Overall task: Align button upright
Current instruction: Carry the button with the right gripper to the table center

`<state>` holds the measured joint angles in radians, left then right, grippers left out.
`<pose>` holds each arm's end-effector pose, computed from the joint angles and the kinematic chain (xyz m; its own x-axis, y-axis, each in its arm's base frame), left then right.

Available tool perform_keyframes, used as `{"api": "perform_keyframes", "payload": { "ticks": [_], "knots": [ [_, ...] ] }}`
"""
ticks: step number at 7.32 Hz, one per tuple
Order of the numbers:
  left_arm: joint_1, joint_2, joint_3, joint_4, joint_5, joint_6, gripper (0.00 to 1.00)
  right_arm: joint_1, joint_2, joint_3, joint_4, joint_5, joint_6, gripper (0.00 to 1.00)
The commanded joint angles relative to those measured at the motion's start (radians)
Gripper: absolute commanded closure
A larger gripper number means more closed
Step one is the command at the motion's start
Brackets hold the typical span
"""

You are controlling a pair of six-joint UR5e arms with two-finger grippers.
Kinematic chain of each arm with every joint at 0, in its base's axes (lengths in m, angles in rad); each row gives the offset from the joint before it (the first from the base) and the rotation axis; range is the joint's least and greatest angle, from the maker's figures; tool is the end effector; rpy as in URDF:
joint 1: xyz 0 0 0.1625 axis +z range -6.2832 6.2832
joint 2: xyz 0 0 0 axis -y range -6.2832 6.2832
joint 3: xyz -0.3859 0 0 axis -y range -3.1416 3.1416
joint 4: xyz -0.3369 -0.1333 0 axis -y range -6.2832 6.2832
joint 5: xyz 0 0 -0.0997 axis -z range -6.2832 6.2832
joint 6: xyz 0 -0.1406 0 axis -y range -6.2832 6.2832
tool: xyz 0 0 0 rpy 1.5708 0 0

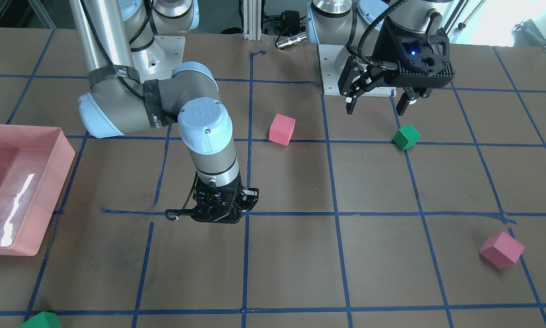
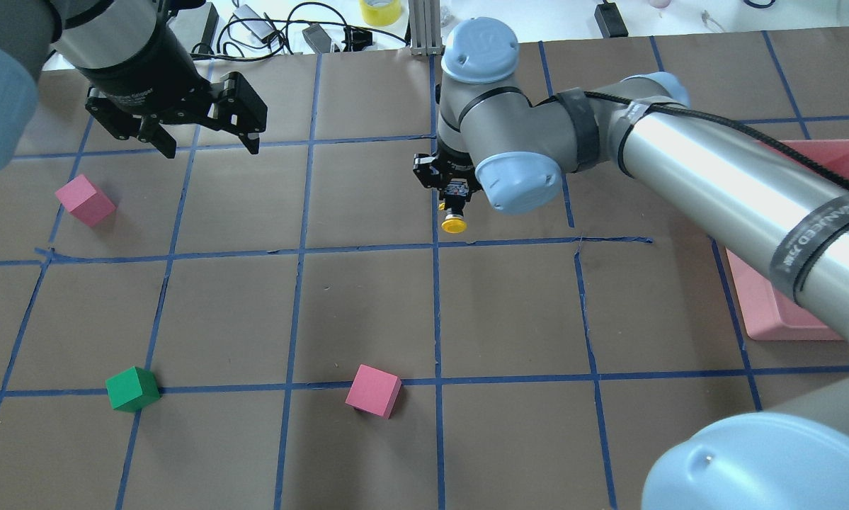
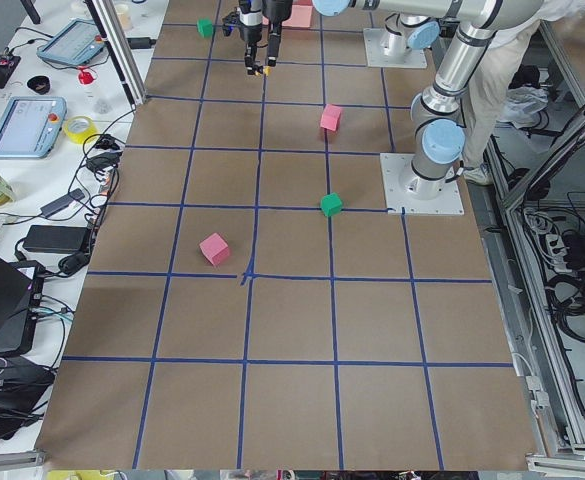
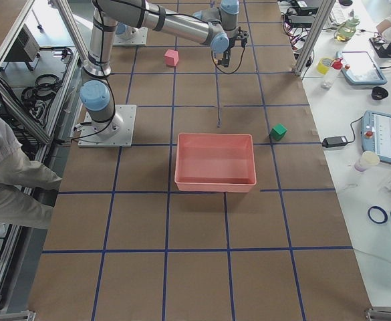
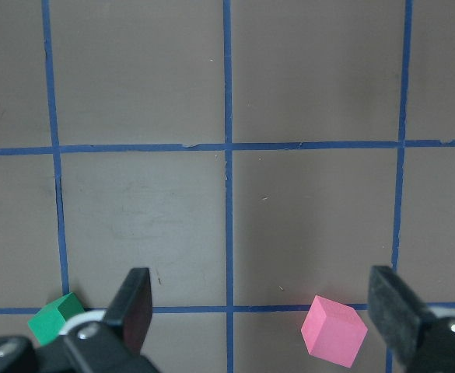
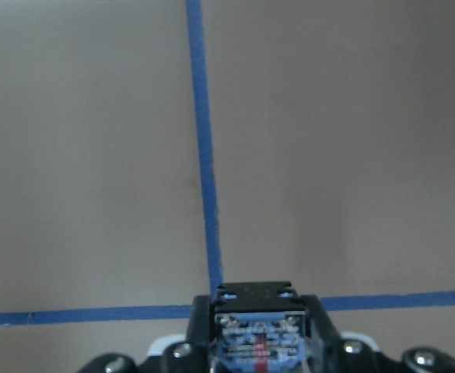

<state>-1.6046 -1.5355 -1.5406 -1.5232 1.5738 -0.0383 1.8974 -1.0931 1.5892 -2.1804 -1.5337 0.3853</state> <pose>-0.1476 -0.4327 0.4418 -1.0000 -0.0046 0.0013 -0.0047 0.9936 -0.1129 0.3201 -0.5131 0.2165 -0.9956 0.0529 -0.0767 0.0598 0.9940 -0.0911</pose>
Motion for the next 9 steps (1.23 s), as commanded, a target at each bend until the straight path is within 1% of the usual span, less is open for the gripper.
{"api": "perform_keyframes", "payload": {
  "ticks": [1,3,7,9],
  "knots": [
    [0.000,0.000,-0.001,0.000,0.002,0.000,0.00,0.061,0.080,0.009,-0.097,-0.034,0.014,1.00],
    [0.000,0.000,-0.001,0.000,0.000,0.000,0.00,0.089,0.108,0.055,-0.174,-0.034,0.018,1.00],
    [0.000,0.000,-0.003,0.000,0.000,0.000,0.00,0.091,0.116,0.054,-0.182,-0.036,0.032,1.00],
    [-0.005,0.003,-0.024,0.001,-0.002,-0.002,0.00,0.091,0.116,0.055,-0.182,-0.037,0.032,1.00]
  ]
}}
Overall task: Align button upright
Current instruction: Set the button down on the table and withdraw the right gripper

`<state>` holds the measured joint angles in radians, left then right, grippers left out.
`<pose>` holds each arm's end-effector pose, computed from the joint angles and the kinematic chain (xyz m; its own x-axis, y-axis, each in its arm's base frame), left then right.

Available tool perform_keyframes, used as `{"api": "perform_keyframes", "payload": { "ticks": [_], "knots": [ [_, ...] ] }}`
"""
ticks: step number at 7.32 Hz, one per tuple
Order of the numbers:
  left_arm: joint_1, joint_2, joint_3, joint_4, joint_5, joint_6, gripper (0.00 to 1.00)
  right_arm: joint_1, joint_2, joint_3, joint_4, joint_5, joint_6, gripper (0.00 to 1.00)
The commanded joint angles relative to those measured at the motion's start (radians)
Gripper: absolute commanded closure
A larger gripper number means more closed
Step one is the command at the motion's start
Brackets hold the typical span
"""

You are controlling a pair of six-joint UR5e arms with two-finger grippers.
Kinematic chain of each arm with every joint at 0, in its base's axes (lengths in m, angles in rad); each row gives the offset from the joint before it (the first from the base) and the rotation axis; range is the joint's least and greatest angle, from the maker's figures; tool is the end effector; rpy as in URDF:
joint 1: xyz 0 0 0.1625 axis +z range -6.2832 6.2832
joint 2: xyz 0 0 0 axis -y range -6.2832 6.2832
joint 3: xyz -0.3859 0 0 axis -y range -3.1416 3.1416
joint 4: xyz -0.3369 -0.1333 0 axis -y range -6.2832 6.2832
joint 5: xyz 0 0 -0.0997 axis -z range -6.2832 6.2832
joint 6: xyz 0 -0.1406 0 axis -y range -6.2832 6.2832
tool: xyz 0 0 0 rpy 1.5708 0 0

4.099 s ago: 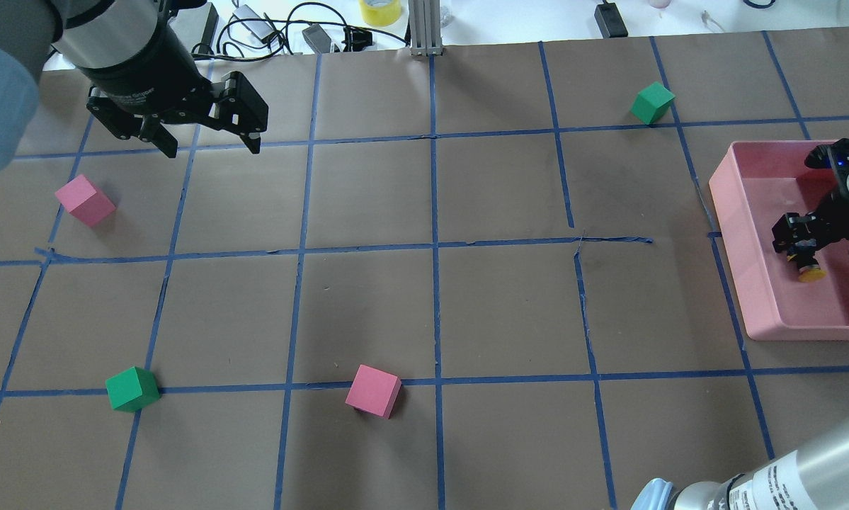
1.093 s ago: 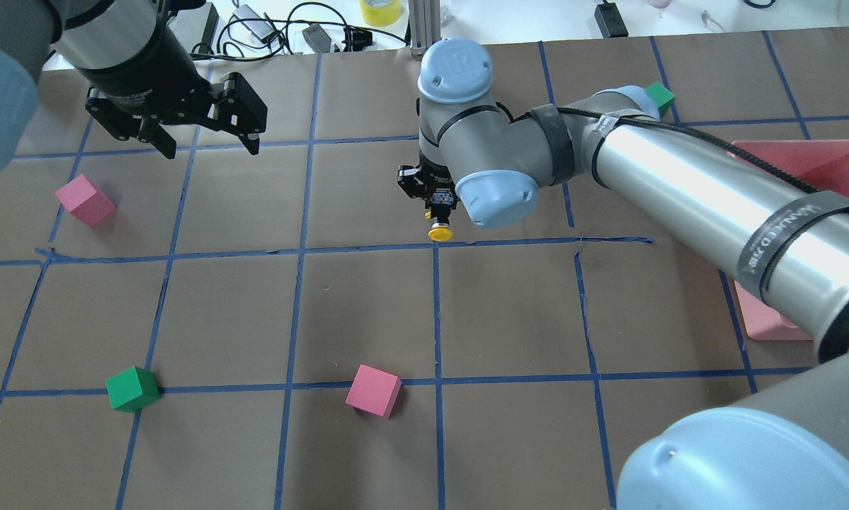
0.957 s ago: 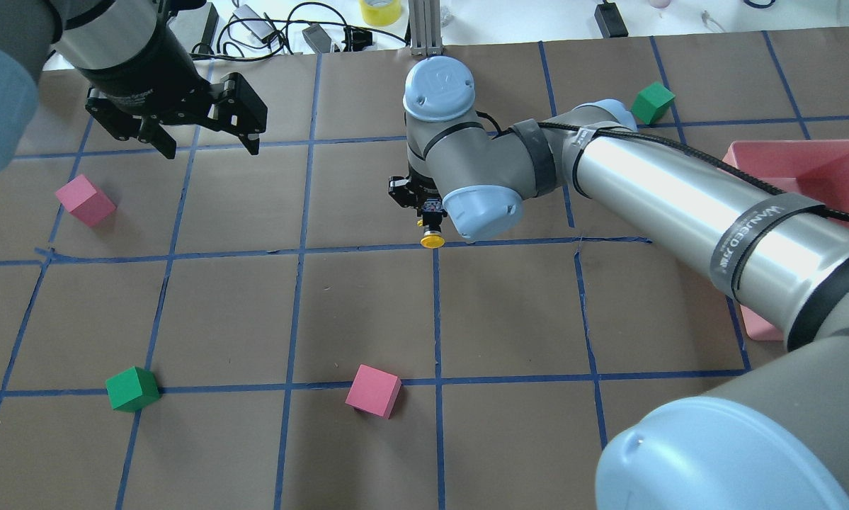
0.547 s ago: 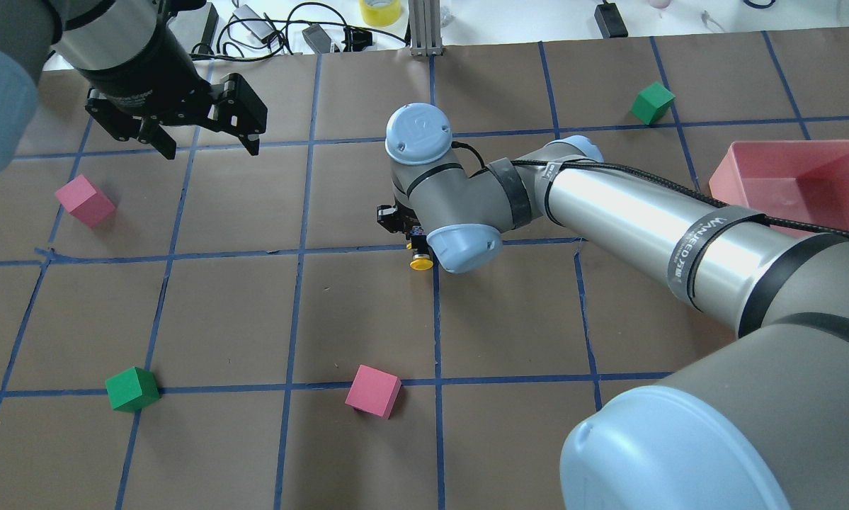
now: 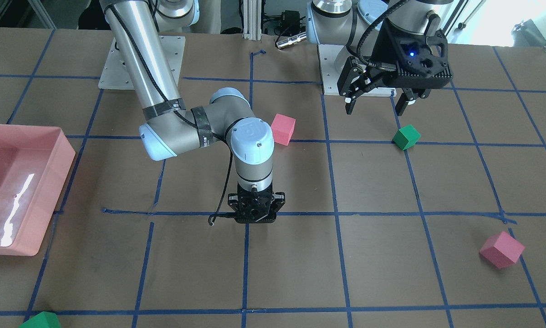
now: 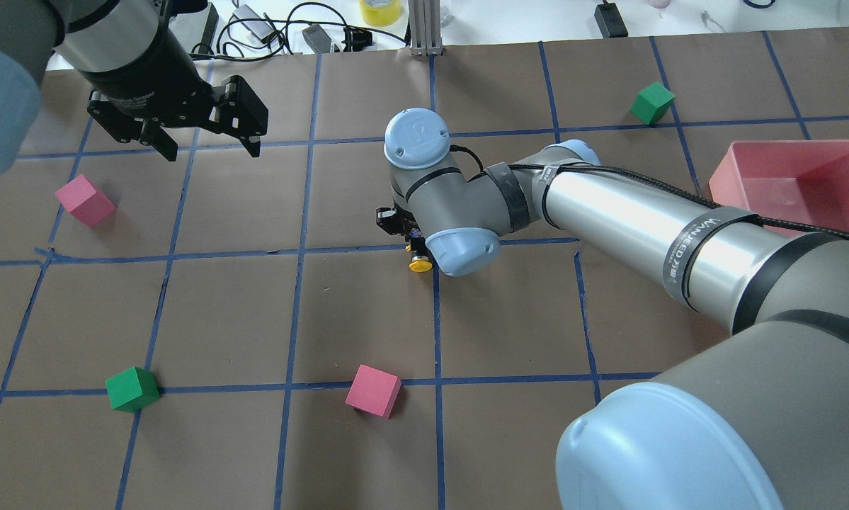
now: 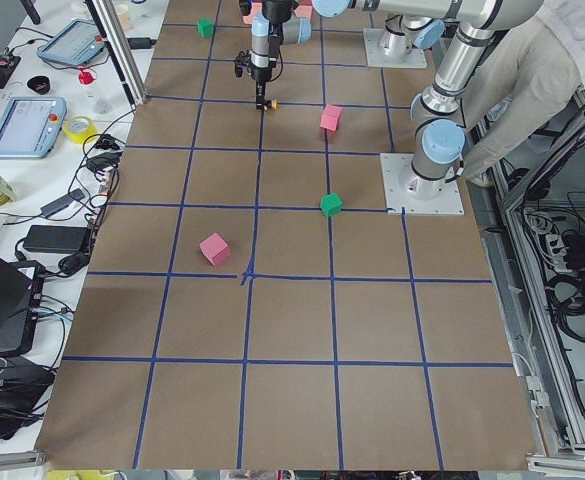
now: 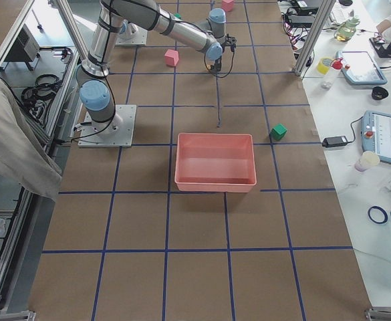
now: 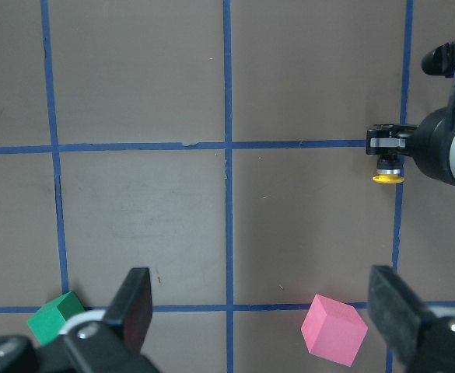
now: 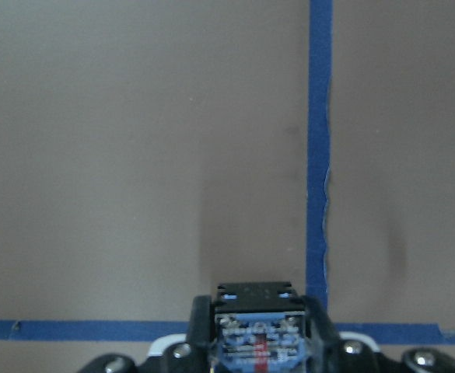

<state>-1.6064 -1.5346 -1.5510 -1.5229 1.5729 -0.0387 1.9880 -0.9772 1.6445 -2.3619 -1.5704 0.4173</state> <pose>-0.1484 -0.4311 0.4375 -1.0000 -0.0031 0.0019 -0.0033 0.9946 -0.1037 0.3637 -0.4916 0.1467 -0.9987 -0.0028 -0.0504 0.0029 0.9936 -0.1127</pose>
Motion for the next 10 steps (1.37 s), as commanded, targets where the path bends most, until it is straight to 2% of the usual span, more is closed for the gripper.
{"api": "perform_keyframes", "payload": {
  "ticks": [1,3,4,5,6,7,8,10],
  "knots": [
    [-0.001,0.010,-0.023,0.001,-0.001,-0.003,0.00,0.000,0.000,0.001,0.000,0.000,-0.003,1.00],
    [-0.001,0.027,-0.038,0.001,0.003,-0.018,0.00,0.000,-0.001,0.003,0.000,-0.020,-0.008,0.96],
    [-0.001,0.028,-0.041,0.001,0.001,-0.012,0.00,-0.001,-0.003,0.009,0.001,-0.019,-0.003,0.79],
    [0.000,0.028,-0.041,0.001,-0.004,0.000,0.00,-0.001,-0.003,0.017,0.000,-0.014,-0.003,0.69],
    [0.000,0.028,-0.041,0.001,-0.008,0.000,0.00,-0.001,-0.011,0.024,0.001,-0.019,-0.003,0.54],
    [0.002,0.028,-0.040,0.001,-0.008,0.000,0.00,-0.001,-0.017,0.024,0.000,-0.014,-0.002,0.13],
    [0.002,0.025,-0.032,0.000,-0.008,0.000,0.00,-0.001,-0.038,0.024,0.001,-0.005,0.001,0.01],
    [0.002,0.024,-0.035,0.000,-0.011,0.000,0.00,-0.001,-0.083,0.026,0.016,0.000,0.008,0.00]
  ]
}}
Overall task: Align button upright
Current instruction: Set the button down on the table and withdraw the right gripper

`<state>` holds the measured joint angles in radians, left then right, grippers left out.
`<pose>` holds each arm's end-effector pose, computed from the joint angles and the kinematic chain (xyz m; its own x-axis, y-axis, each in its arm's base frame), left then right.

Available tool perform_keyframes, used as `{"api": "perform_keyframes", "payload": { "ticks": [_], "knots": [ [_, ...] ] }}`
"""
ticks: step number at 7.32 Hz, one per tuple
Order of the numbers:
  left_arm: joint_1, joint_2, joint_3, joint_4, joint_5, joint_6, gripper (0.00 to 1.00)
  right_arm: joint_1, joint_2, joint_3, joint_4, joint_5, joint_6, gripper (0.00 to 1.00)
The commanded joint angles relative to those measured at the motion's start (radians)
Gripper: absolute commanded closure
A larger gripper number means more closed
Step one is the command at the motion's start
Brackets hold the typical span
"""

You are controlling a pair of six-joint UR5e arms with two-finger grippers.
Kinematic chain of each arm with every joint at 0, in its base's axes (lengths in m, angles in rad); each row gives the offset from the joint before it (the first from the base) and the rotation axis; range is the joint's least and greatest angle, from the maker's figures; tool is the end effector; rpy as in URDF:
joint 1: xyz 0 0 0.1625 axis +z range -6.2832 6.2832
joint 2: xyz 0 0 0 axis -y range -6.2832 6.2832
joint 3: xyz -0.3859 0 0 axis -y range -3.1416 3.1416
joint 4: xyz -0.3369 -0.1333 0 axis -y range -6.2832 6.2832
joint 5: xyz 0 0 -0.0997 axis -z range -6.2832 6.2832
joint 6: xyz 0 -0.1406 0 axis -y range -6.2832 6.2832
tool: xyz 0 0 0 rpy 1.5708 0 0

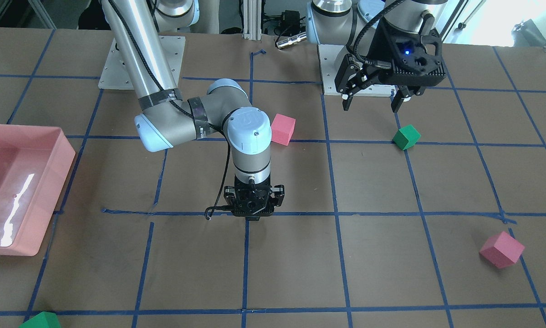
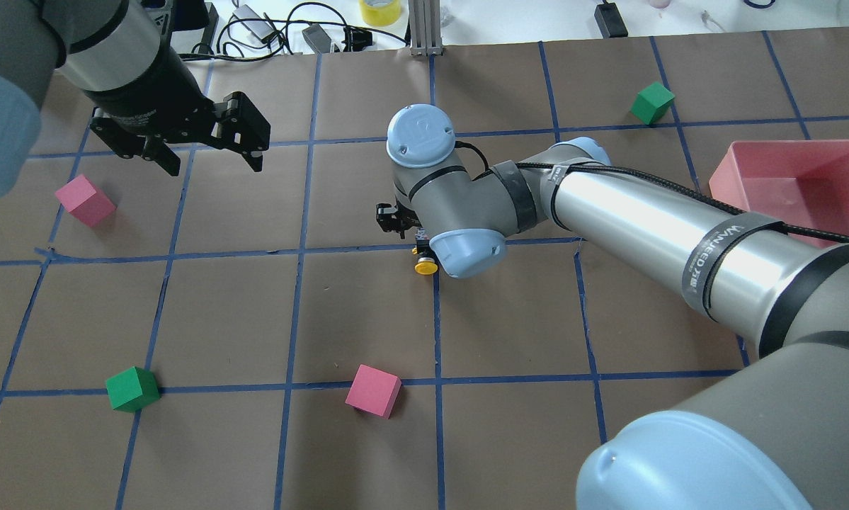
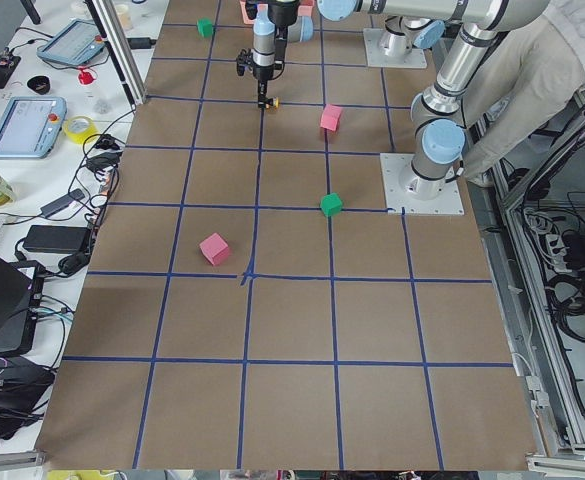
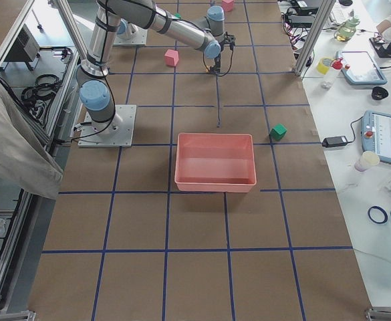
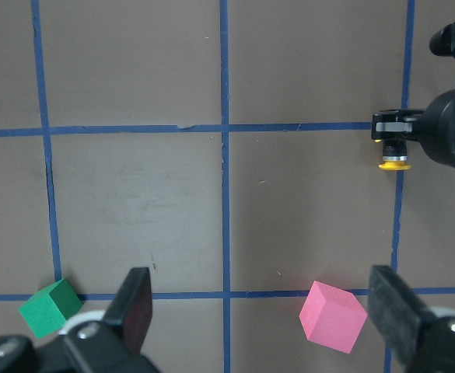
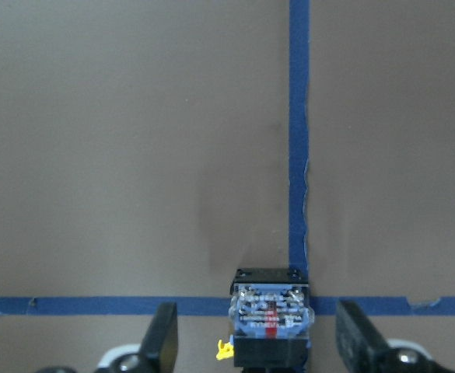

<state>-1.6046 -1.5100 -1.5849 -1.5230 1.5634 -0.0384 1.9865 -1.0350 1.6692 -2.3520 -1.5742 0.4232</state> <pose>-0.1486 -0.4208 0.4328 -0.9999 -0.0037 0.0110 -0.0047 0.9956 -0.0940 0.3588 -0.4839 0.1702 -0.9984 0.0039 -0.0571 0.0115 0.9908 -0.1349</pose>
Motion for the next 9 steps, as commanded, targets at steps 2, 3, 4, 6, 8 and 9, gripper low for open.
{"api": "perform_keyframes", "payload": {
  "ticks": [2,3,4,6,8,9],
  "knots": [
    [-0.001,-0.006,-0.007,0.001,0.007,-0.003,0.00,-0.008,-0.078,-0.015,0.076,-0.003,-0.018,0.00],
    [-0.003,-0.006,-0.009,0.003,0.004,-0.014,0.00,-0.040,-0.136,-0.022,0.148,-0.013,-0.087,0.00],
    [-0.003,-0.006,-0.009,0.003,0.003,-0.015,0.00,-0.107,-0.187,-0.028,0.234,-0.013,-0.148,0.00],
    [-0.017,-0.016,-0.061,0.125,0.012,-0.056,0.00,-0.278,-0.339,-0.040,0.482,-0.013,-0.347,0.00],
    [-0.081,-0.025,-0.197,0.385,0.012,-0.129,0.00,-0.368,-0.417,-0.128,0.710,-0.013,-0.400,0.00],
    [-0.134,-0.039,-0.257,0.528,0.014,-0.174,0.00,-0.368,-0.459,-0.146,0.815,-0.012,-0.403,0.00]
  ]
}}
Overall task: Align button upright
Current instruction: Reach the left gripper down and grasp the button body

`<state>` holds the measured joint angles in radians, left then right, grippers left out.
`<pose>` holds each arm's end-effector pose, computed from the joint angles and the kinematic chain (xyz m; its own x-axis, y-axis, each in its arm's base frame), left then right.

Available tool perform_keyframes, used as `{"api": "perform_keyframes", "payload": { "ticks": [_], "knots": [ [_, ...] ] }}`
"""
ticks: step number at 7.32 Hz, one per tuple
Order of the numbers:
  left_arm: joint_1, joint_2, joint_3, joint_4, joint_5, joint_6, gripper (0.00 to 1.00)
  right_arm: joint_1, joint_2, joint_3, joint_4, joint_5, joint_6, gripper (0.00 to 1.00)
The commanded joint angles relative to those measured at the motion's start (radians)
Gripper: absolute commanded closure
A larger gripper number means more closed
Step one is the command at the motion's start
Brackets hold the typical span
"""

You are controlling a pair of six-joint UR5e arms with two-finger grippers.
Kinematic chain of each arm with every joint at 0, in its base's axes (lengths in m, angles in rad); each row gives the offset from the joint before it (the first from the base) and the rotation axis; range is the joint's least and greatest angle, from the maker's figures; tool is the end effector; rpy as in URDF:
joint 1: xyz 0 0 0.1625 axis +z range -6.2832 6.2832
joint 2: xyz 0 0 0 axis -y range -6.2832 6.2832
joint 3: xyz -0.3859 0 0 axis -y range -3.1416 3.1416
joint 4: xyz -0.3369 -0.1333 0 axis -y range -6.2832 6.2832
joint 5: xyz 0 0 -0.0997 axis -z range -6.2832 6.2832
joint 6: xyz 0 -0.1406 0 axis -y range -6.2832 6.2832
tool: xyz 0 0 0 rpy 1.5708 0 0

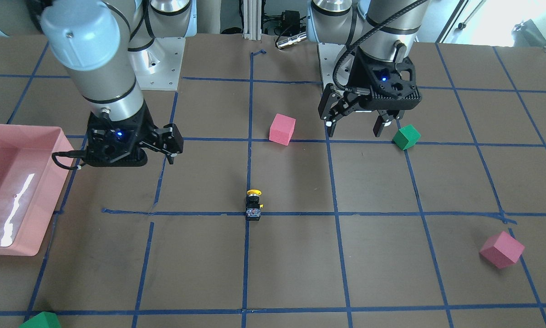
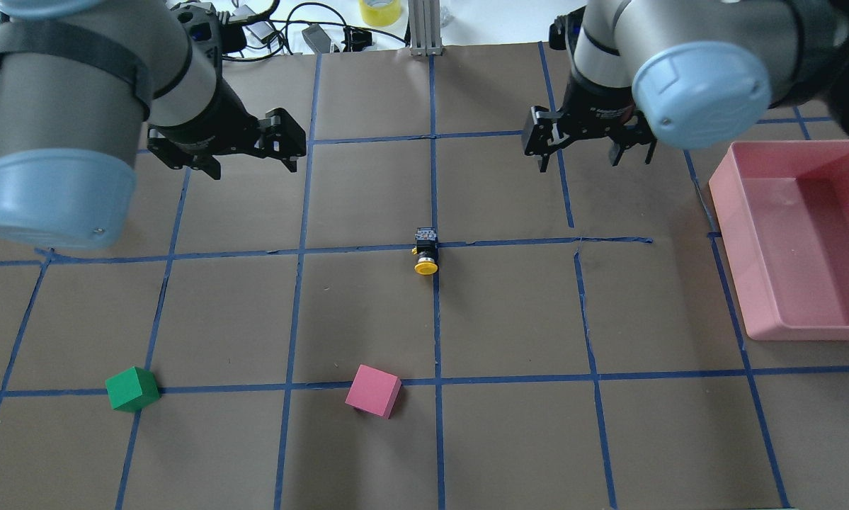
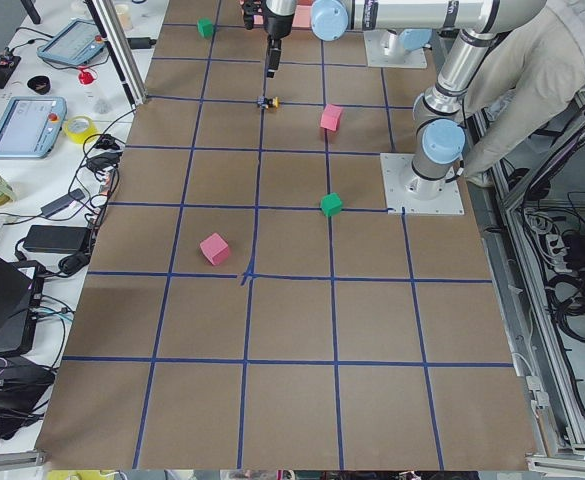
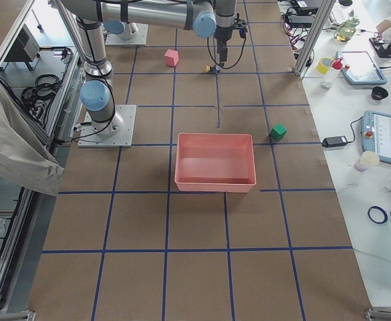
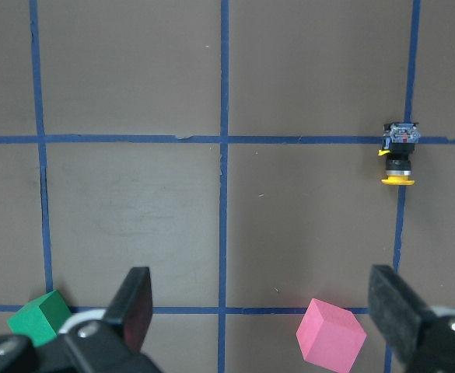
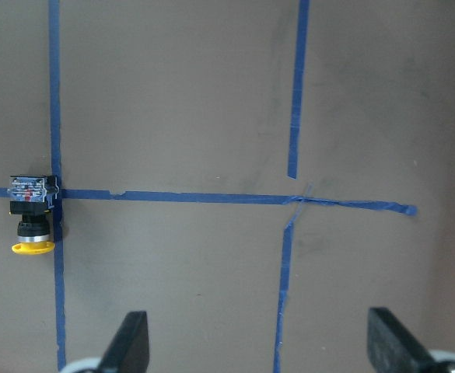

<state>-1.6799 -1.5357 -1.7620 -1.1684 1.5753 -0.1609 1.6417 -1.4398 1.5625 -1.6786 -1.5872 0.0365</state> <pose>-0.1809 -0.4331 0.3837 -0.9982 -0.0480 0.0347 -0.0550 0.9689 -0.2414 0.1648 -0.4719 0.3618 -0.9993 -0.0346 0.0169 -0.0344 0.9993 0.0143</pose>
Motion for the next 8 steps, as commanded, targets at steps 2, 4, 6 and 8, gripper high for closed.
{"api": "perform_keyframes", "payload": {
  "ticks": [2,4,6,8],
  "knots": [
    [-0.098,-0.091,-0.230,0.516,0.002,-0.100,0.00,-0.039,-0.090,-0.050,0.146,-0.002,-0.064,0.00],
    [-0.127,-0.185,-0.358,0.827,0.005,-0.127,0.00,-0.071,-0.093,-0.052,0.148,0.015,-0.088,0.00],
    [-0.238,-0.307,-0.363,0.976,0.121,-0.254,0.00,-0.094,-0.093,-0.052,0.152,0.012,-0.104,0.00],
    [-0.286,-0.397,-0.361,1.115,0.183,-0.317,0.00,-0.111,-0.094,-0.047,0.154,0.012,-0.121,0.00]
  ]
}}
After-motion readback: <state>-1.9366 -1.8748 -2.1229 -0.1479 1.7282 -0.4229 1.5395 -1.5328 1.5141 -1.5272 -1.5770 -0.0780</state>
